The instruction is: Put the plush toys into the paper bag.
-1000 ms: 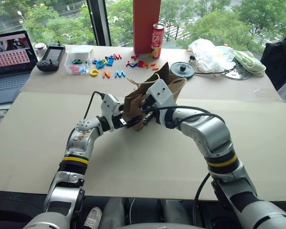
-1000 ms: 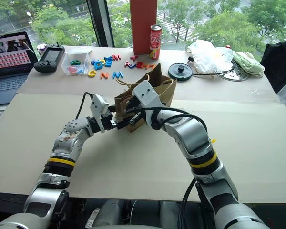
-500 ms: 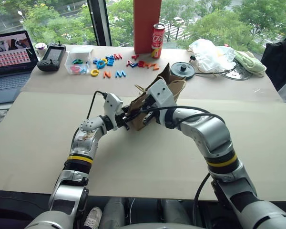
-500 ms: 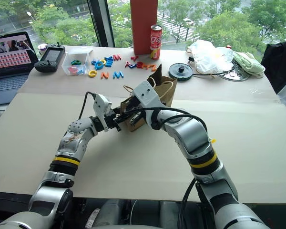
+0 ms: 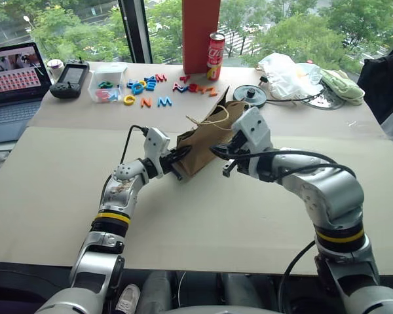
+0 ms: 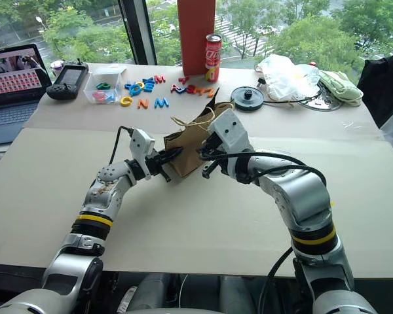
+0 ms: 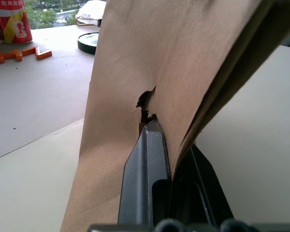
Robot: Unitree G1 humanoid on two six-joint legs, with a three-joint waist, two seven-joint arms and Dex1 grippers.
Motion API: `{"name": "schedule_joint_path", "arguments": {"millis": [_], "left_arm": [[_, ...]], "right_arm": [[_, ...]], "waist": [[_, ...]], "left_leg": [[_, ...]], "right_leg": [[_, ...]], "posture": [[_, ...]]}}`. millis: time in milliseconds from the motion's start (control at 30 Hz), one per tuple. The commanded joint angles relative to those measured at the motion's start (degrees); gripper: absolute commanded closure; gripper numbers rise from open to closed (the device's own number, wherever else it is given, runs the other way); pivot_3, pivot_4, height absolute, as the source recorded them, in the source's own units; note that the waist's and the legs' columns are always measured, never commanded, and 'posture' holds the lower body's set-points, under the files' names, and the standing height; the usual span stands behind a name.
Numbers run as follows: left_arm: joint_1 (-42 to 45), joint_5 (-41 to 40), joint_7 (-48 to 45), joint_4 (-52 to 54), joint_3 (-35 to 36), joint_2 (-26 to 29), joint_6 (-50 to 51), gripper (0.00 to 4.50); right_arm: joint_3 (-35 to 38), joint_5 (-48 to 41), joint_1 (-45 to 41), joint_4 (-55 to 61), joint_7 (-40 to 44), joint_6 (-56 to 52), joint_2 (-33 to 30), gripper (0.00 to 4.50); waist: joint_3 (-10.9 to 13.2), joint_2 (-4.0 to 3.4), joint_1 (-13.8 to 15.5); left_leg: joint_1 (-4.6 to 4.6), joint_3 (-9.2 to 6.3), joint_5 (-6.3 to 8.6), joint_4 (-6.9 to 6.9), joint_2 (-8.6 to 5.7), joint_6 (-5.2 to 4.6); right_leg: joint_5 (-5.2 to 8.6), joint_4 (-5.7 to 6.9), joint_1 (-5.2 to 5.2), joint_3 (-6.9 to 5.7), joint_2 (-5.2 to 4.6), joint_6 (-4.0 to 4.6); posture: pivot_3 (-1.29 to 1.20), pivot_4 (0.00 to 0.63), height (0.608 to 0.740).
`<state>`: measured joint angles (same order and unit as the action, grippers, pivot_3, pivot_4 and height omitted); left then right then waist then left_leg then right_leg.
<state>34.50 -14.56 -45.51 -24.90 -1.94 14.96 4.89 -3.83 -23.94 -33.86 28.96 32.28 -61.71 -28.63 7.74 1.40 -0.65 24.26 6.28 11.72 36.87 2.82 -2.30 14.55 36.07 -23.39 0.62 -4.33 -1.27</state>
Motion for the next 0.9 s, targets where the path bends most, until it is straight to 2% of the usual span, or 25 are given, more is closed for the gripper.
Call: {"name": "schedule_joint_path", "arguments": {"millis": [33,167,400,567,767,900], "left_arm": [[1.58,0.16,-0.01,0.1,0.72,-0.08,-2.0,4.45],[1.64,-0.29,-0.45,0.06,1.03,-0.2,-2.83,4.45],[-0.43,-3.87,-5.07,6.04,3.07,2.51,-2.08,4.45],[-3.22,-9.33,-12.25,15.5,5.75,10.69,3.6,4.45],[-6.42,-16.22,-21.44,27.25,6.42,21.23,12.94,4.45],[-10.05,-18.56,-27.91,30.27,5.71,25.89,15.4,4.45]], "right_arm": [[8.17,-3.7,0.91,-1.34,4.2,3.64,-2.93,4.5],[12.78,-6.21,0.81,-6.95,7.15,6.44,-4.83,4.5],[12.85,-5.65,2.89,-10.83,12.01,12.72,-8.89,4.5],[14.61,-7.03,4.12,-10.95,15.26,14.5,-11.45,4.5],[19.88,-13.65,4.33,-12.52,21.61,14.29,-15.41,4.5],[22.39,-17.61,5.2,-13.34,26.87,14.82,-18.35,4.5]], "waist": [[0.0,0.0,0.02],[0.0,0.01,0.14],[0.01,0.0,-0.11],[0.01,0.0,-0.15],[0.01,-0.01,0.23],[0.01,-0.01,0.42]], "left_leg": [[0.0,0.01,0.0,0.0,0.0,0.0],[-0.01,0.01,0.0,0.01,-0.03,0.0],[-0.01,0.01,0.01,-0.03,-0.01,-0.01],[-0.03,0.02,0.01,-0.03,0.04,-0.01],[-0.06,0.02,0.01,-0.01,0.05,-0.01],[-0.12,0.03,0.02,-0.02,0.05,-0.01]], "right_leg": [[0.0,-0.01,0.01,0.0,0.0,0.0],[0.0,-0.05,0.04,0.01,-0.02,-0.01],[0.0,-0.05,0.02,0.02,0.03,0.0],[0.0,-0.03,0.01,0.05,0.04,0.0],[0.01,-0.04,0.06,0.03,-0.05,-0.02],[0.01,-0.09,0.14,0.04,-0.05,-0.03]], "posture": [[0.0,0.15,0.739],[0.0,0.15,0.739],[0.0,0.15,0.739],[0.0,0.15,0.739],[0.0,0.15,0.739],[0.0,0.15,0.739]]}}
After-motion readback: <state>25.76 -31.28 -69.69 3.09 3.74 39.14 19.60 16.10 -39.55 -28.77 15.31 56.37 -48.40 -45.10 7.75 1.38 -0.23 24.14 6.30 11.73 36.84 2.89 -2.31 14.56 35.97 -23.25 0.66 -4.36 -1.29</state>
